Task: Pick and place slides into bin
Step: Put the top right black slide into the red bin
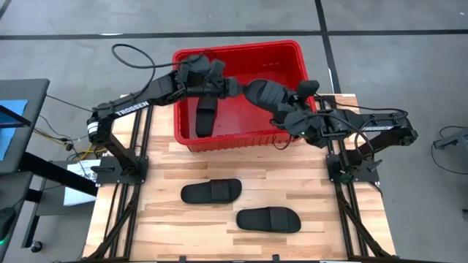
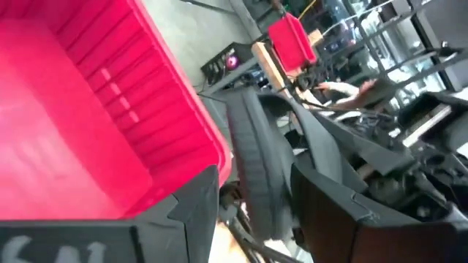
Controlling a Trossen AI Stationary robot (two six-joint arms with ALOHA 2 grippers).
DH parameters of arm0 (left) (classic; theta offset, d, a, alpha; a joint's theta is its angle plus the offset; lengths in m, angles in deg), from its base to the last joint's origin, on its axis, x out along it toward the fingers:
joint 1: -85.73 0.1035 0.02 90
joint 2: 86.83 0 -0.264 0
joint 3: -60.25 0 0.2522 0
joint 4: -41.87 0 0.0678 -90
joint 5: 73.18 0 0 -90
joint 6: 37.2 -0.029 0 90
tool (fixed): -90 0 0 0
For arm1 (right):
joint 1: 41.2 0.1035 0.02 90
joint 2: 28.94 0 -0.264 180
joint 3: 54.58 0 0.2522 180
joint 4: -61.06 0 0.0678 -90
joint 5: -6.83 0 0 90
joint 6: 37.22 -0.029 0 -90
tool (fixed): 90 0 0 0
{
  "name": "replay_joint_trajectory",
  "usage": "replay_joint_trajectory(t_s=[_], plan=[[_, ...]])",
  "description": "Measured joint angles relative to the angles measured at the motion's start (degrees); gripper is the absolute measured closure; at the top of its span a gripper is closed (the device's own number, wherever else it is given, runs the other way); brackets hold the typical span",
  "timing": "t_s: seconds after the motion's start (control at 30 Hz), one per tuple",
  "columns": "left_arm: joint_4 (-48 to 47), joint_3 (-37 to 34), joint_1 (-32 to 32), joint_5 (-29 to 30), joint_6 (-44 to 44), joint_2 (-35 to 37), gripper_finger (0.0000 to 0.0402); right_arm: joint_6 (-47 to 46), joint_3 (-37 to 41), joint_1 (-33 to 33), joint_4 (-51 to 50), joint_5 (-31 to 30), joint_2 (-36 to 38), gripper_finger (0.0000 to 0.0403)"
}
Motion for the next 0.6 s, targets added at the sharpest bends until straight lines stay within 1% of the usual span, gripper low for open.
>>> replay_joint_trajectory(t_s=[0.27,0.5,0.6], plan=[[0.6,0.0,-0.3,0.2,-0.2,-0.1,0.0240,0.0,0.0,0.0,0.0,0.0,0.0,0.0403],[2.9,0.0,-1.3,0.5,-4.4,-0.1,0.0241,0.0,0.0,0.0,0.0,0.0,0.0,0.0403],[2.9,0.0,-1.3,0.4,-4.7,-0.1,0.0249,0.0,0.0,0.0,0.0,0.0,0.0,0.0403]])
